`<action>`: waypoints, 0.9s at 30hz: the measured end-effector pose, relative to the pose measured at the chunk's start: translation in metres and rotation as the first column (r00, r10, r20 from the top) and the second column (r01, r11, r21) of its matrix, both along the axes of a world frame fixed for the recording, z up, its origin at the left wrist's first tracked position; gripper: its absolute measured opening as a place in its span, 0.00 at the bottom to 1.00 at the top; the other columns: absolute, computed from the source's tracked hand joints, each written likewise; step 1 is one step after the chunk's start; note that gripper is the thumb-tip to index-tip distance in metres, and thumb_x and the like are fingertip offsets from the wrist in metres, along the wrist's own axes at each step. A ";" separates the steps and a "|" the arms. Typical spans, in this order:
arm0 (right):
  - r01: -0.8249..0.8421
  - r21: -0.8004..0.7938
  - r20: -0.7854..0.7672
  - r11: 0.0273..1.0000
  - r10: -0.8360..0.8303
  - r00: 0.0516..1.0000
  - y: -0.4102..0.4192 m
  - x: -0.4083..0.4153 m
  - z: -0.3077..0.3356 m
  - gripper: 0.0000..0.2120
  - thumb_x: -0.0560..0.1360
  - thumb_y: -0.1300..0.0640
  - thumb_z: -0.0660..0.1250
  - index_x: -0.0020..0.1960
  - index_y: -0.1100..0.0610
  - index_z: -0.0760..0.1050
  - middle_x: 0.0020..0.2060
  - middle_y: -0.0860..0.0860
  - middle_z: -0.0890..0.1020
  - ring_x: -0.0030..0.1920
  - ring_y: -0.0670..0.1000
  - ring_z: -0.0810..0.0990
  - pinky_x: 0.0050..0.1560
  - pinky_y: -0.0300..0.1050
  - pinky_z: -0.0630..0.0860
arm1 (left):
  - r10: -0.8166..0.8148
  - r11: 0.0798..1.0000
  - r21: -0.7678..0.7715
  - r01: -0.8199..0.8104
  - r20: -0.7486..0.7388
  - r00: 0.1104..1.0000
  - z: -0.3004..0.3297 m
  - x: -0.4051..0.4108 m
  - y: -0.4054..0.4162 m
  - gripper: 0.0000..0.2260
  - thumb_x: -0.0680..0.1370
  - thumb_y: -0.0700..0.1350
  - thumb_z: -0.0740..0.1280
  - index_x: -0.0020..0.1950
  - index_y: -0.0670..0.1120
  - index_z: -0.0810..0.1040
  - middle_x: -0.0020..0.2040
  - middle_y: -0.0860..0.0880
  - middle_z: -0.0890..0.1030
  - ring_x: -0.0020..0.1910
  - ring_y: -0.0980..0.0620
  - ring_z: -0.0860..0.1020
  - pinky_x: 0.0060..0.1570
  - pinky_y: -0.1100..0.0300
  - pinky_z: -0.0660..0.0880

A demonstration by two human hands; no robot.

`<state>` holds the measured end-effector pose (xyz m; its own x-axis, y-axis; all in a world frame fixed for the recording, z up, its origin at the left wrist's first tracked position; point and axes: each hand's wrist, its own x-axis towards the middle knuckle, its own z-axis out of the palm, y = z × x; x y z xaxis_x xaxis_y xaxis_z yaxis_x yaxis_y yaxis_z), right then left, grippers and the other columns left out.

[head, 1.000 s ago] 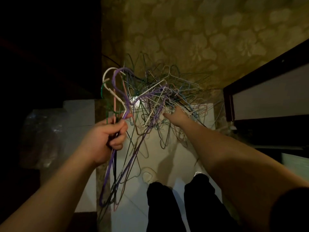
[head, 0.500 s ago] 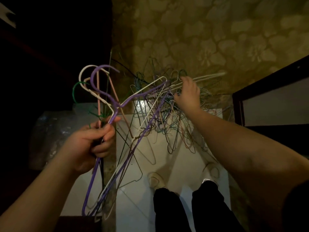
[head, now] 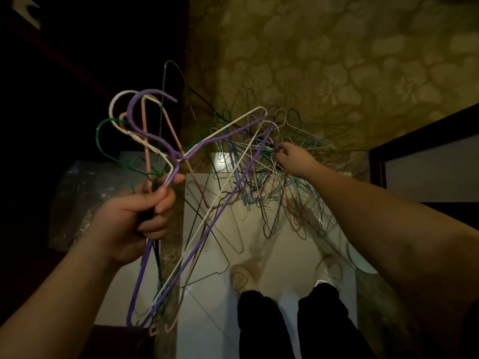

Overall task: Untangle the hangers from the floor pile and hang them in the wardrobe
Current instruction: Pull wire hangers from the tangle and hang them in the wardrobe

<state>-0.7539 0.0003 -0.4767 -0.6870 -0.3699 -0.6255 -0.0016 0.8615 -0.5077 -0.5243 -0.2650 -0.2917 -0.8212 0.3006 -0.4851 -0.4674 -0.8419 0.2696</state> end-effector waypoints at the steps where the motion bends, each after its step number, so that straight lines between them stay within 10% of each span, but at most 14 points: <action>1: 0.036 -0.024 -0.026 0.999 -0.037 0.999 -0.001 0.001 0.003 0.16 0.81 0.45 0.59 0.63 0.52 0.72 0.49 0.51 0.80 0.41 0.54 0.81 0.41 0.51 0.79 | -0.007 1.000 -0.006 0.007 -0.022 1.000 -0.002 0.001 0.001 0.18 0.84 0.35 0.45 0.71 0.34 0.64 0.45 0.38 0.75 0.31 0.48 0.66 0.32 0.56 0.66; 6: -0.128 0.064 -0.190 0.990 0.138 0.972 0.005 0.001 0.016 0.17 0.83 0.45 0.54 0.60 0.52 0.77 0.44 0.54 0.81 0.37 0.52 0.76 0.33 0.44 0.68 | 0.048 0.907 -0.418 -0.052 -0.021 0.999 0.008 -0.004 0.021 0.14 0.71 0.42 0.69 0.56 0.43 0.81 0.32 0.51 0.71 0.23 0.56 0.56 0.21 0.65 0.57; 13: -0.384 0.328 -0.305 0.863 0.481 0.822 0.006 0.024 0.018 0.18 0.84 0.46 0.52 0.60 0.52 0.78 0.49 0.54 0.83 0.46 0.57 0.80 0.43 0.48 0.78 | 0.193 0.743 -0.659 -0.116 0.044 0.980 0.008 -0.027 0.054 0.13 0.75 0.40 0.60 0.55 0.43 0.78 0.31 0.51 0.69 0.20 0.58 0.60 0.23 0.64 0.54; 27: -0.379 0.249 -0.244 0.891 0.436 0.866 0.003 0.037 0.013 0.11 0.84 0.51 0.53 0.46 0.52 0.68 0.36 0.51 0.73 0.38 0.55 0.74 0.37 0.47 0.71 | 0.251 0.747 -0.654 -0.116 0.116 0.961 -0.026 -0.052 0.082 0.10 0.81 0.39 0.57 0.57 0.44 0.78 0.33 0.52 0.72 0.22 0.58 0.62 0.23 0.66 0.60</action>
<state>-0.7165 0.0028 -0.4637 -0.6588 -0.5521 -0.5111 -0.4931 0.8299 -0.2610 -0.5764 -0.1833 -0.3176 -0.7024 -0.2799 -0.6544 -0.4189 -0.5808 0.6980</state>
